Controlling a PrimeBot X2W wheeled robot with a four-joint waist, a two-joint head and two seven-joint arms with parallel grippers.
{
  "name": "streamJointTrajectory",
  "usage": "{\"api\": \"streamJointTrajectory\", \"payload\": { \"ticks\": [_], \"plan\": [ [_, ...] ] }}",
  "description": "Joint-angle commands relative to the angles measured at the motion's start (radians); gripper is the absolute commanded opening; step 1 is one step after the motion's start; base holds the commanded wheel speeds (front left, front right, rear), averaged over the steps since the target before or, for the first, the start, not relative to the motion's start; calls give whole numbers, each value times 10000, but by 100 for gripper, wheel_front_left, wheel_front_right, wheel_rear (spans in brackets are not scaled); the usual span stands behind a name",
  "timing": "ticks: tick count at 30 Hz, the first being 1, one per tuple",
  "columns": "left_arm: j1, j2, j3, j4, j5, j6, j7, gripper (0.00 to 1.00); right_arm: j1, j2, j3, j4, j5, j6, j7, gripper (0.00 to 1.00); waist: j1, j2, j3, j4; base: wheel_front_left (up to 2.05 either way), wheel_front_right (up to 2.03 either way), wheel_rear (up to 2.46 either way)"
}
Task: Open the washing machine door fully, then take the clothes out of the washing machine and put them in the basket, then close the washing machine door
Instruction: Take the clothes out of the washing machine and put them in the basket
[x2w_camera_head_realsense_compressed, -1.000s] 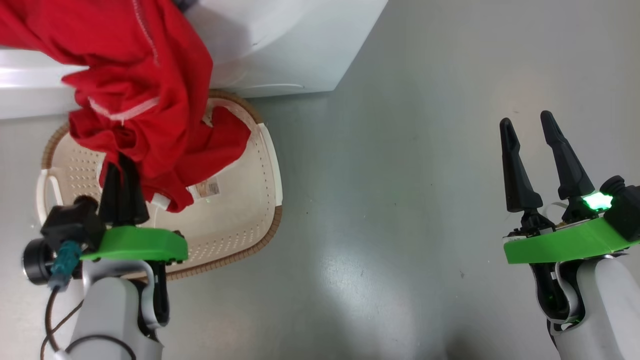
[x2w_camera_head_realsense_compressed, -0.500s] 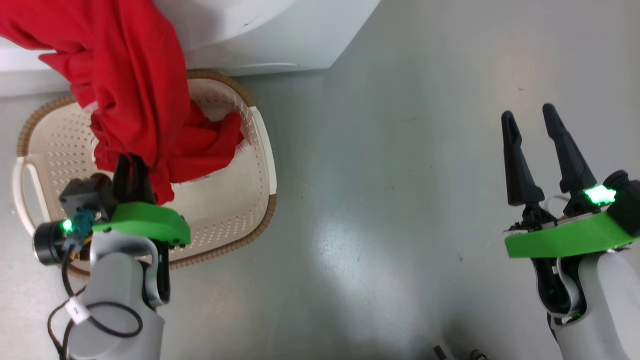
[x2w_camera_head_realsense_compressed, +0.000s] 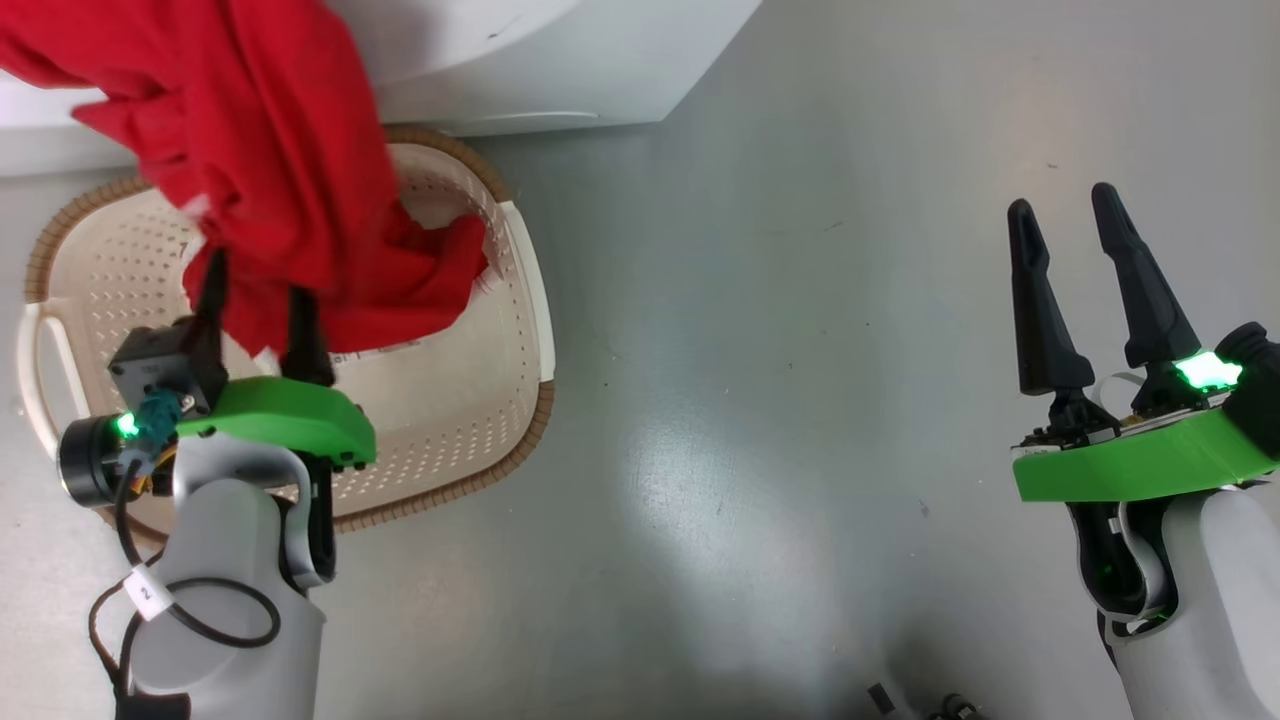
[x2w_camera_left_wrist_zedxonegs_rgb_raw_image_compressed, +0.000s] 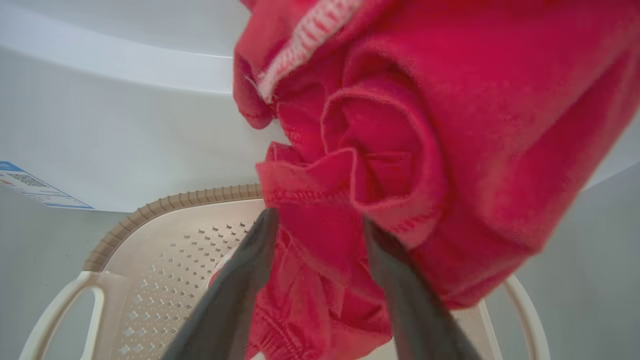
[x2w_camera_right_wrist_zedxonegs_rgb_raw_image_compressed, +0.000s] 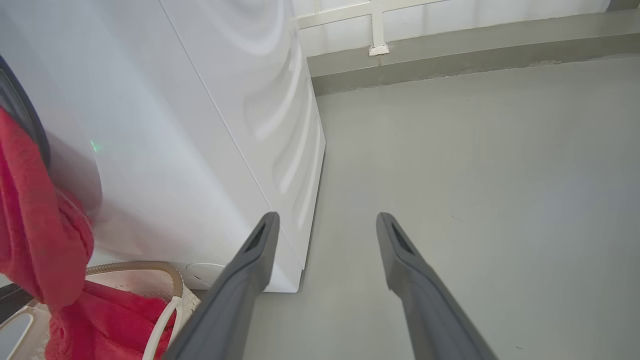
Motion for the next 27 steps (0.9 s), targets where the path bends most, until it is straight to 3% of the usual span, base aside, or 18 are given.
{"api": "streamJointTrajectory", "payload": {
  "ticks": [1, 13, 27],
  "plan": [
    [97, 262, 252, -199, 41, -57, -51, 100, 166, -93, 208, -204, -15, 2, -65, 100, -1, 0, -32, 28, 0, 0, 0],
    [530, 262, 109, -1266, -203, -80, -51, 100, 215, -167, 187, -194, -41, 2, -65, 100, -1, 0, -234, 232, 0, 0, 0],
    [1666, 262, -394, -3754, -316, -126, -51, 100, 412, -323, 192, -207, -101, 2, -65, 100, -1, 0, -553, 654, 0, 0, 0]
  ]
}}
